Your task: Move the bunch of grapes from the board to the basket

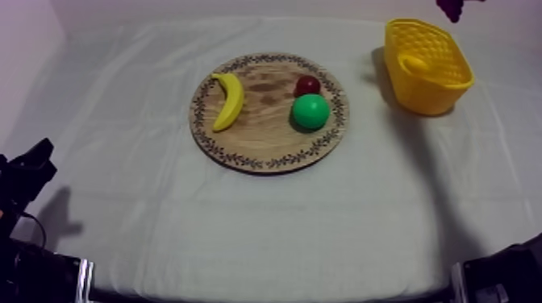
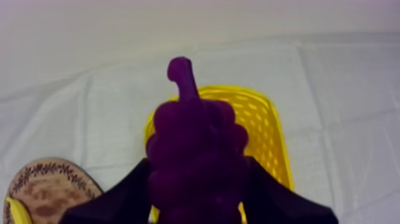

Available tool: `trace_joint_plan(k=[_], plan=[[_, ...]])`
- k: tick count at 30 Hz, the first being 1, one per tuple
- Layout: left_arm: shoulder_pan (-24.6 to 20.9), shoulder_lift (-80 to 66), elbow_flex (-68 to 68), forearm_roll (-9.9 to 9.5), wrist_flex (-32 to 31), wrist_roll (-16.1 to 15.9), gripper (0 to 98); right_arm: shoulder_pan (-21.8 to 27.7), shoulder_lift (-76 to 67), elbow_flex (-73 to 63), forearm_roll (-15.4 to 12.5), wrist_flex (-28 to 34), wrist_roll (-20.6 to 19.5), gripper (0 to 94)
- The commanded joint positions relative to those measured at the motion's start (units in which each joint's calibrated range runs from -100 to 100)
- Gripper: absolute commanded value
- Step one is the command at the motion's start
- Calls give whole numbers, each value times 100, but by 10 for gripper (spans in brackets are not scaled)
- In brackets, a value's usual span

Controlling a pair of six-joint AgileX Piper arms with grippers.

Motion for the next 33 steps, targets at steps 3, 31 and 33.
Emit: trace_joint_plan(k=[3,31,33], plan=[[-2,0,-4,1,0,-1,1,90,575,-254,-48,4,43,302],[-2,0,-4,1,0,-1,1,331,2362,-178,56,-411,-55,290],[-2,0,-4,1,0,-1,1,330,2360,-168,62,-417,-56,291]])
